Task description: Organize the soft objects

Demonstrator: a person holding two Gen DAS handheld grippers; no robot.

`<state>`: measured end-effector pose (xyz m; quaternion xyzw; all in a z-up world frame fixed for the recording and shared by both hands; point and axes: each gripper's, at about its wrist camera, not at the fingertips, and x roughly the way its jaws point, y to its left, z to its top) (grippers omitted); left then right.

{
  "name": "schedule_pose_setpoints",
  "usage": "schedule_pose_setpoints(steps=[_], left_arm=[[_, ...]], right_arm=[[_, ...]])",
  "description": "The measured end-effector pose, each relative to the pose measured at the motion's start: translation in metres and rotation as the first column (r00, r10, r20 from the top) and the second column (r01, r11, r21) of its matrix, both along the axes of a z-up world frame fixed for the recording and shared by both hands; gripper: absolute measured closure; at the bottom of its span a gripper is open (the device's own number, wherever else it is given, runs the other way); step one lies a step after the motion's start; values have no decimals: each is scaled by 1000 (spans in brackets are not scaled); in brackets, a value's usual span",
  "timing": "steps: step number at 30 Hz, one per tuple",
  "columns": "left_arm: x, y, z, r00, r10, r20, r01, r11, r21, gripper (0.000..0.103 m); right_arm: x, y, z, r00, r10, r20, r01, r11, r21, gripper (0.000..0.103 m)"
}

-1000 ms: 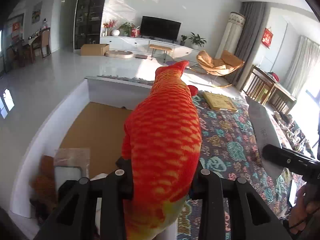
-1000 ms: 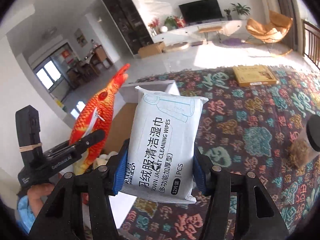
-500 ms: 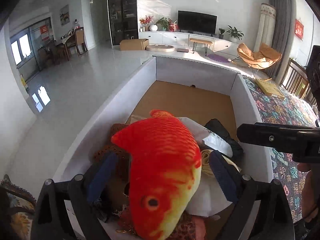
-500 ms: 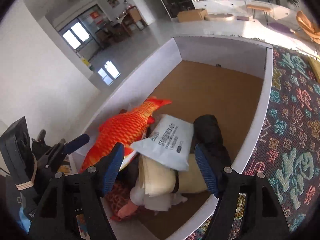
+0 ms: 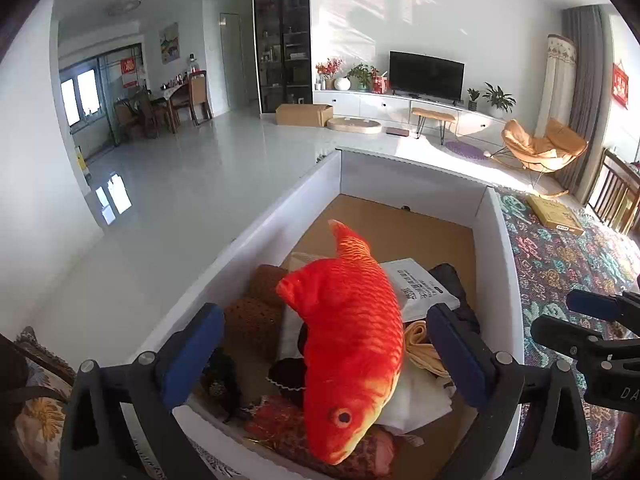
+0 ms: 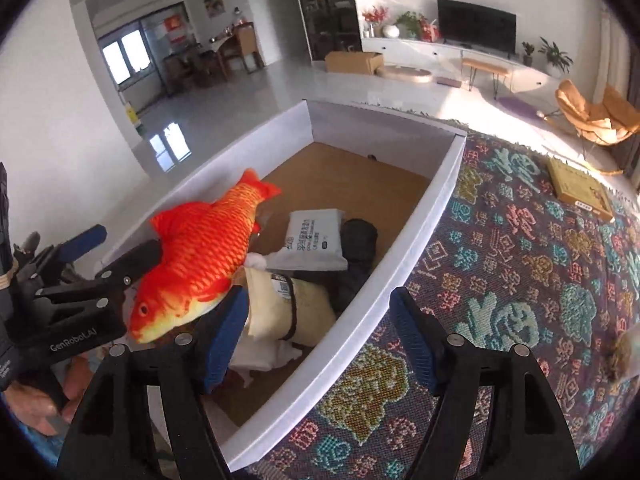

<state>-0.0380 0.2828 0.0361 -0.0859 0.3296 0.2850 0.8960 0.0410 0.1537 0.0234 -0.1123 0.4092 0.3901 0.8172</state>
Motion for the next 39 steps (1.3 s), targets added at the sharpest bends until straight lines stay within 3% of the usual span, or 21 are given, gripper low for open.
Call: schedule_pose_setpoints(steps=[6, 9, 16, 27, 39], left_arm=[[-4, -11, 9, 992, 109, -70, -93, 976, 197, 0], [-13, -7, 13, 993, 113, -43, -105, 982, 156, 0], [-13, 1, 10, 989, 96, -111, -94, 995, 23, 0], [-21, -1, 13, 990, 83, -115, -87, 996, -33, 0], [-23, -1, 13, 989, 90, -115, -92, 996, -17, 0]], right_arm=[[-10, -1, -4, 1000, -10, 12, 11, 999, -39, 27], [-14, 2, -2, 1000, -23, 15, 23, 998, -63, 27], [-24, 7, 9, 999, -48, -5, 47, 993, -105, 27], [-39, 19, 25, 998, -51, -31, 47, 990, -132, 27], [-42, 23, 25, 998, -60, -16, 57, 987, -153, 27]])
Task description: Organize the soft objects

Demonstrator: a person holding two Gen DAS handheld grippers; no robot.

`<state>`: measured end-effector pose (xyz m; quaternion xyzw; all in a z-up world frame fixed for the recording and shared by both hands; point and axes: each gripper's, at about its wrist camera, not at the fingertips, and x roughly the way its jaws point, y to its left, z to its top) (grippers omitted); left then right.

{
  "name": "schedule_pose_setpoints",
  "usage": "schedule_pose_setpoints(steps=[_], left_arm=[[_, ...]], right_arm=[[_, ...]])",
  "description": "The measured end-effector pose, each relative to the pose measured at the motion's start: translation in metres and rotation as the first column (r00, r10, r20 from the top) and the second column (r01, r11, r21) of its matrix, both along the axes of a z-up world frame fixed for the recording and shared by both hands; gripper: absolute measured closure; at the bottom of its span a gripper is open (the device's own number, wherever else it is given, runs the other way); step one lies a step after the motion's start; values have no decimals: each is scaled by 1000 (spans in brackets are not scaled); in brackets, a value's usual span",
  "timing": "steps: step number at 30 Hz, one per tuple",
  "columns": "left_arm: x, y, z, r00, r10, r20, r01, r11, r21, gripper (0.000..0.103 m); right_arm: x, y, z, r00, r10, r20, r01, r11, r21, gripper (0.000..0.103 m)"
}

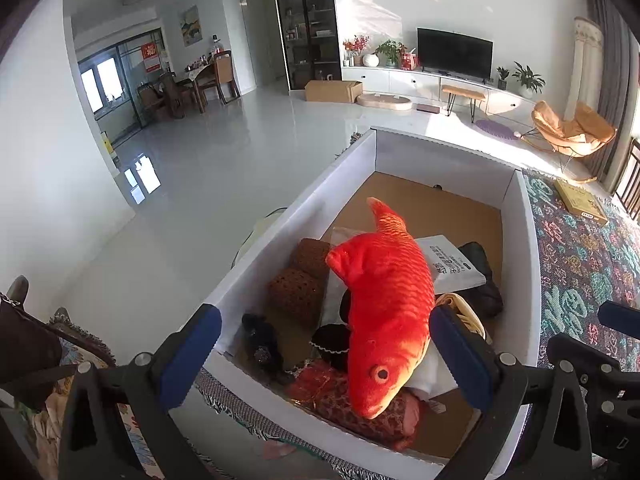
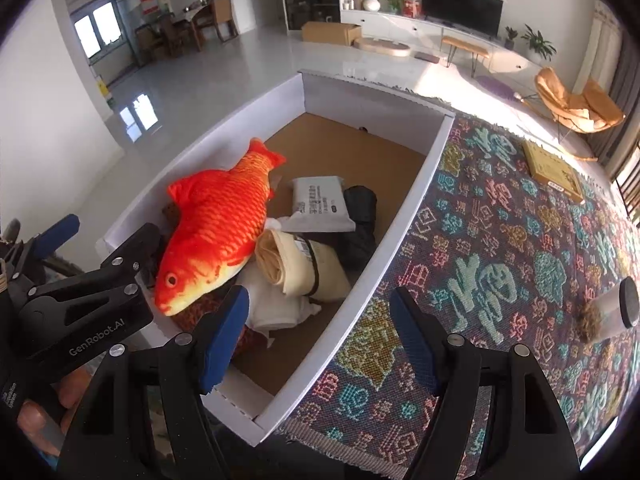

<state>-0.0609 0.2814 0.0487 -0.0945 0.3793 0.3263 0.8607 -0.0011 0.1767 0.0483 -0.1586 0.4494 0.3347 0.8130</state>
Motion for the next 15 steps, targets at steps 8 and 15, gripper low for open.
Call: schedule_pose_setpoints(steps=[8, 15], left_arm=[[0, -1, 0, 1000, -8, -2, 8, 1000, 8, 0], [-3, -3, 1, 1000, -6, 0, 6, 1000, 28, 0]], right_arm=[[0, 0, -1, 1000, 0, 4, 0, 1000, -6, 27], [-3, -2, -1, 1000, -1, 15, 1, 1000, 3, 27]])
